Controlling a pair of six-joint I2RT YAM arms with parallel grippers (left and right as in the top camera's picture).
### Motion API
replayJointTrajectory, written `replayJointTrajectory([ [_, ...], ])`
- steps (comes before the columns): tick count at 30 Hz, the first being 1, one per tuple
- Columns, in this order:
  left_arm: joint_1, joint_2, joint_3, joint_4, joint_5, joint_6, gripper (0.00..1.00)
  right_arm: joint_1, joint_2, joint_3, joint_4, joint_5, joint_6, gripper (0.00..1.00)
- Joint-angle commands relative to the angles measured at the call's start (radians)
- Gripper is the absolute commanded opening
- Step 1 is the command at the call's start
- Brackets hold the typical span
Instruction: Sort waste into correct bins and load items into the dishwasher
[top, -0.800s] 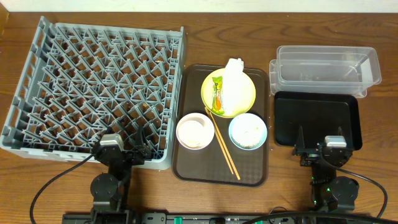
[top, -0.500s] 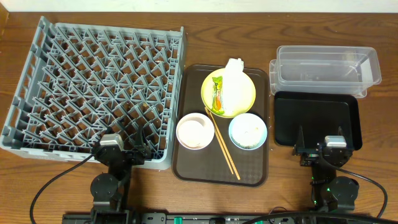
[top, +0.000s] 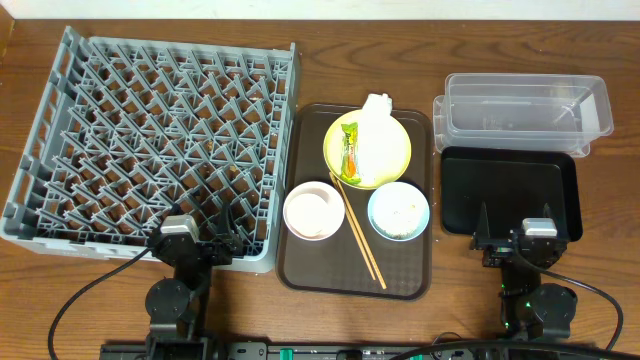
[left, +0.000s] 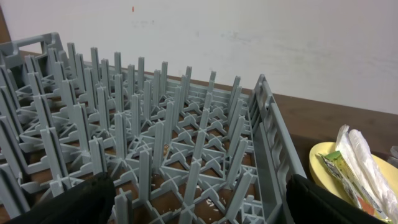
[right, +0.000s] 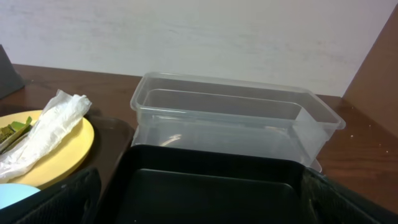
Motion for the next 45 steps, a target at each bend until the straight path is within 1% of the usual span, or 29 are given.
replayJointTrajectory([
  [1,0.004,-0.005,-0.010,-0.048,-0.028,0.006,0.91,-0.008,-0.006,-0.005,-0.001,-0.005,-0.006,0.99],
  [45,0.004,-0.005,-0.010,-0.048,-0.028,0.006,0.91,-0.008,-0.006,-0.004,0.002,0.011,-0.006,0.99],
])
